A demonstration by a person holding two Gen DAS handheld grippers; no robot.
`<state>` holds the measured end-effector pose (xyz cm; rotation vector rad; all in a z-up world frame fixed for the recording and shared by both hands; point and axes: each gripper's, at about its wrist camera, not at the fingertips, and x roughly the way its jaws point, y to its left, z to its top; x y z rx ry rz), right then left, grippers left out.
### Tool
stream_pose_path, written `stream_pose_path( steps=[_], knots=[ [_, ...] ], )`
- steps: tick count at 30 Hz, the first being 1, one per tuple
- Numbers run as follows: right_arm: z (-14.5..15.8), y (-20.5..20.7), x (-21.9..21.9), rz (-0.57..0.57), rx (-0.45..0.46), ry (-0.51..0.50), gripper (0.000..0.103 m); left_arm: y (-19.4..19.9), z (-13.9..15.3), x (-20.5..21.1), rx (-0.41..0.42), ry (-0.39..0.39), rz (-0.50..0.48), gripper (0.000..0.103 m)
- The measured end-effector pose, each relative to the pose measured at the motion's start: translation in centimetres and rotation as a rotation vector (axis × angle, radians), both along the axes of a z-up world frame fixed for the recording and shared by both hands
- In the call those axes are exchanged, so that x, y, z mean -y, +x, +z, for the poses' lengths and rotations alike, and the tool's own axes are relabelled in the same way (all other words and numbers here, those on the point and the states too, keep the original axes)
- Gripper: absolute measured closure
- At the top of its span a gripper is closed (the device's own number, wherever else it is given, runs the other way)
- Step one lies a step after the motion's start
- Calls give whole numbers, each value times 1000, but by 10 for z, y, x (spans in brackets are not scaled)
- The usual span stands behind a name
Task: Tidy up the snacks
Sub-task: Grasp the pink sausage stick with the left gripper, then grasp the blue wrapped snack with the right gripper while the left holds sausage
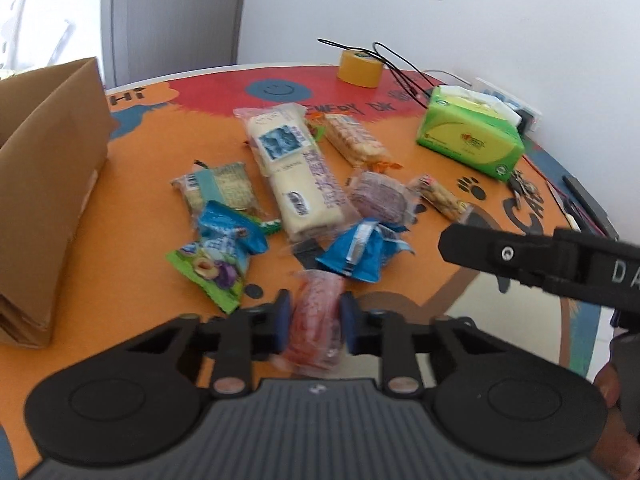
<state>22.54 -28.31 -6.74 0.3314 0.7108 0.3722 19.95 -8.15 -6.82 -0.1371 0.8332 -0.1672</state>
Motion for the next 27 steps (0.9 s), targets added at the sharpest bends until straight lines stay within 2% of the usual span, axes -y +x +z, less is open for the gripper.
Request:
stream_pose_path(
  steps=[4,8,15,20,22,27],
  knots=[
    [-5,5,-3,12,-4,-5,23,-2,5,-7,12,-28,9,86],
    [-8,11,-8,32,-6,-4,24,-4,15,-13,34,-46,11,87],
    [-13,24,-27,72,-17,-5,36,-4,21,-30,47,-65,40,87],
    [-16,33,-40,82,-22,-29,38,-4,27,-42,63,-77,55,87],
    [-18,36,-45,89,-24,-38,41,-4,28,-44,68,-75,58,87],
    [-22,39,-47,81,-24,-51,65,-2,27,-46,63,-74,63,87]
  ],
)
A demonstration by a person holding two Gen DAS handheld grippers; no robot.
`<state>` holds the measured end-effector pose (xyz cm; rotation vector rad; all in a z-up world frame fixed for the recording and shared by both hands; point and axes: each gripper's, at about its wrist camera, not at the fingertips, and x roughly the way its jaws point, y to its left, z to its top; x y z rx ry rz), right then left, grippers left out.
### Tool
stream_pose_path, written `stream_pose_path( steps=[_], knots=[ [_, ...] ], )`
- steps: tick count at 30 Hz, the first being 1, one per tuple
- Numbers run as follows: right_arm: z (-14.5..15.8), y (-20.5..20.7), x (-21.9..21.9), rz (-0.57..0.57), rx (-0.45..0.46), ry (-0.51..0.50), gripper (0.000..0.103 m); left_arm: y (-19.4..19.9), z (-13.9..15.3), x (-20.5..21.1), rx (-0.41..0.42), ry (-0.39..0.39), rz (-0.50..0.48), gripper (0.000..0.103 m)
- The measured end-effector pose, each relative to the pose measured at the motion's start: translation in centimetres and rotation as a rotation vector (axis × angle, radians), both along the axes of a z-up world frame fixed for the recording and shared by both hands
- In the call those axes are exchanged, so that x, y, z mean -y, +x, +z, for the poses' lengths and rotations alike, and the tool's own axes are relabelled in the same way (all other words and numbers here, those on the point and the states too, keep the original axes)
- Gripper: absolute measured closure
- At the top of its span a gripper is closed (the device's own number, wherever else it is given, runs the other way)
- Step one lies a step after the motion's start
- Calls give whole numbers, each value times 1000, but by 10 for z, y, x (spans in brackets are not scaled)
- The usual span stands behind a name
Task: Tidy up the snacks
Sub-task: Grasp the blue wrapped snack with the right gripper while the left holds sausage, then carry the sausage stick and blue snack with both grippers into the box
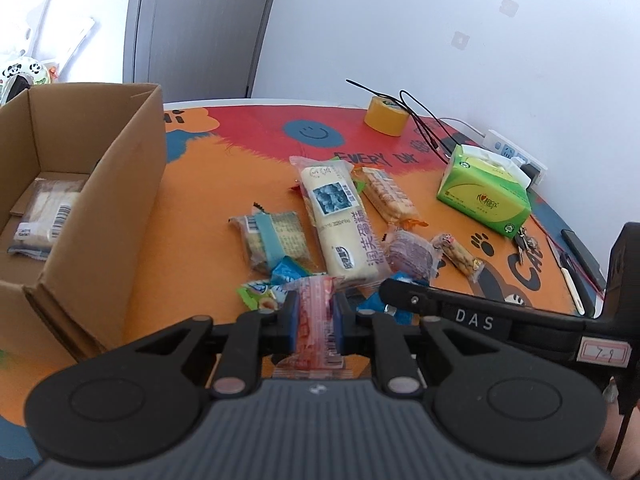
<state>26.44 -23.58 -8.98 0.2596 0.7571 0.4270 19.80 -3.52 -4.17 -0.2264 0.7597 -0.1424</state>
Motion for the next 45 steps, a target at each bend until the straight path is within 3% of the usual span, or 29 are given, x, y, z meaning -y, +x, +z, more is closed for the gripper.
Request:
stream_pose_path(
  steps=[5,22,45],
  knots=[
    [0,-5,9,-7,-2,40,74,-2,2,0,8,5,0,87],
    [35,-33,11,1,109,76,74,-25,26,-6,71,14,19,87],
    [89,-57,-20,83,238,121,74,-69,91,-29,223,37,79,87]
  ],
)
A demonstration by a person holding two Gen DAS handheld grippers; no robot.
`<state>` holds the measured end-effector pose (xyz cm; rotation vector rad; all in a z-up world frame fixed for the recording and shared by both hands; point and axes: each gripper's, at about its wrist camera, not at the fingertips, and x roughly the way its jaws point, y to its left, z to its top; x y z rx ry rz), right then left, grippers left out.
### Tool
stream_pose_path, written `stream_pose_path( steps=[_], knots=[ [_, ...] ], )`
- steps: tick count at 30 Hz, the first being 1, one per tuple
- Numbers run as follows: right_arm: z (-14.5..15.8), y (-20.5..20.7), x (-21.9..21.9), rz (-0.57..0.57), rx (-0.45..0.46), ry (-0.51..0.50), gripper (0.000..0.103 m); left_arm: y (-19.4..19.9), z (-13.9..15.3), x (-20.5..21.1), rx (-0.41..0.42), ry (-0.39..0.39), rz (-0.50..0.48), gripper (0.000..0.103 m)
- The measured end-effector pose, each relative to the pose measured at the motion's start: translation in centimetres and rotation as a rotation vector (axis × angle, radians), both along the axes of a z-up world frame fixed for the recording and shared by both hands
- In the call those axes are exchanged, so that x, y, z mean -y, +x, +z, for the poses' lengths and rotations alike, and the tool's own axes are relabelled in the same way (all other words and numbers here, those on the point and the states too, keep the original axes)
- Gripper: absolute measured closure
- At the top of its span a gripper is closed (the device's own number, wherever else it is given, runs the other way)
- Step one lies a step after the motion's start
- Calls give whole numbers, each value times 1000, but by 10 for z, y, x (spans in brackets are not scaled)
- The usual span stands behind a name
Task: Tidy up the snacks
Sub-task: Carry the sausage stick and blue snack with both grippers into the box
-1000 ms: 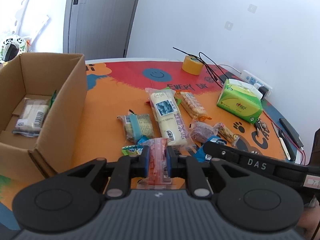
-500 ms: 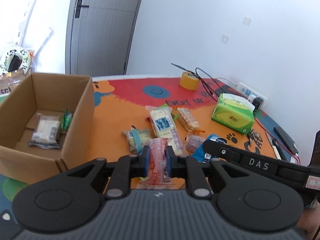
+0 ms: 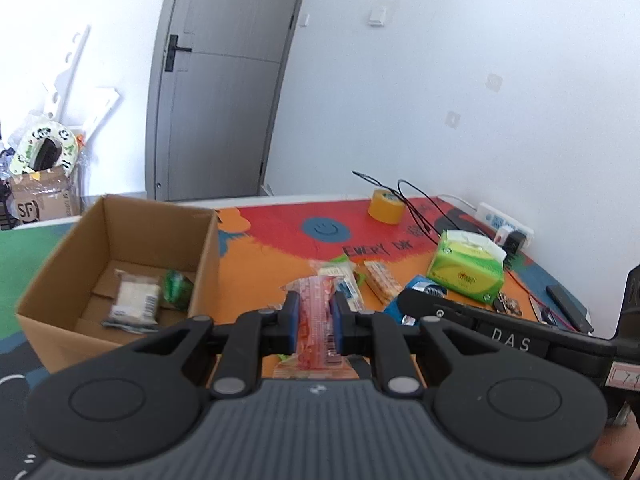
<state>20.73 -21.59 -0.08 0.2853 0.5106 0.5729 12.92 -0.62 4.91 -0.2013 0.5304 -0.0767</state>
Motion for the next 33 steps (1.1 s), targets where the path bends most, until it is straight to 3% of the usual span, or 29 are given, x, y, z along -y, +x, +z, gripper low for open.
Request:
stream_pose_path(
  steps=[16,33],
  knots=[
    [20,0,-50,96,49,-9,74,-10,27,-55,70,-10,109,87],
    [21,10,-118,174,46,-22,74,8,-3,-135,-5,-45,227,87]
  ],
)
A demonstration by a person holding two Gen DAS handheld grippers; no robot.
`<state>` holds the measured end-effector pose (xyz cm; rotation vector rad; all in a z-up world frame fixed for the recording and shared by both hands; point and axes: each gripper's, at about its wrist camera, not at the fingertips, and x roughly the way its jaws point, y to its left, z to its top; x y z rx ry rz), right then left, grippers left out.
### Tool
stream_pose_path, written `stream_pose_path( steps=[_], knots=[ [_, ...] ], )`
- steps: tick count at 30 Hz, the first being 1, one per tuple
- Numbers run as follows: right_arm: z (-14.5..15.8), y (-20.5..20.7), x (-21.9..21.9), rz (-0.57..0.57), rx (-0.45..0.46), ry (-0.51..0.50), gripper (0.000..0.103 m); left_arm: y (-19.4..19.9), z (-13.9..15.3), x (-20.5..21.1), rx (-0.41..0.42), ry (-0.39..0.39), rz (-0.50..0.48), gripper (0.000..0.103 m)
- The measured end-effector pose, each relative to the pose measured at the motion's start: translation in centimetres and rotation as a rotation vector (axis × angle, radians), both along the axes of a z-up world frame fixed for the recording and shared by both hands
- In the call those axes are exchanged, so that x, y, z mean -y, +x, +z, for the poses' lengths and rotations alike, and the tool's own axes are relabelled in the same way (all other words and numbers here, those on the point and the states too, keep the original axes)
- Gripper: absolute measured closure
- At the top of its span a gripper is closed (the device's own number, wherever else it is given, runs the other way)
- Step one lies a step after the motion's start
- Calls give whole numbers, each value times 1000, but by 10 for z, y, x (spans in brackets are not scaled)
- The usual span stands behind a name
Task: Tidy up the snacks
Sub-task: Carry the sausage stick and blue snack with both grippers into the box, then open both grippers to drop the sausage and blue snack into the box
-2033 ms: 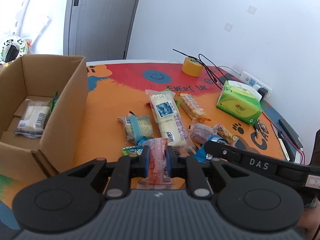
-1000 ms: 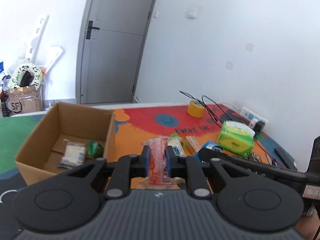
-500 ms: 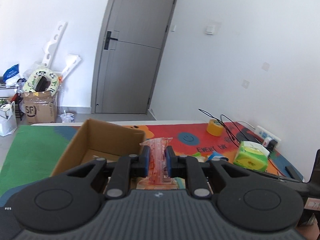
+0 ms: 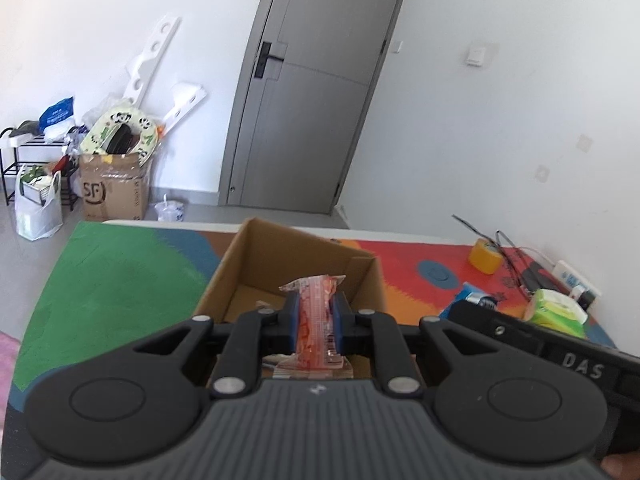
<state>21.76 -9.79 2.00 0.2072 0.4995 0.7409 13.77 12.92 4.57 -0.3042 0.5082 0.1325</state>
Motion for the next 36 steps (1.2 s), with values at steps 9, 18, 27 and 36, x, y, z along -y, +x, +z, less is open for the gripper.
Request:
stream_pose_path(
  steps=[9,18,27,36],
  knots=[
    [-4,6,-26,42,-14,-19,74,12,-15,-15,-31,-26,19,87],
    [-11,10,-42,48,-43,-35,74,2,-8,-20,-20,-28,44,79],
    [-7,2,-46,36,6,-63,36,-16,-1,-30,1,-20,84,35],
    [-5,-13,-22,-56,49,-98,0,-21,9,-20,17,-10,99,11]
  ],
)
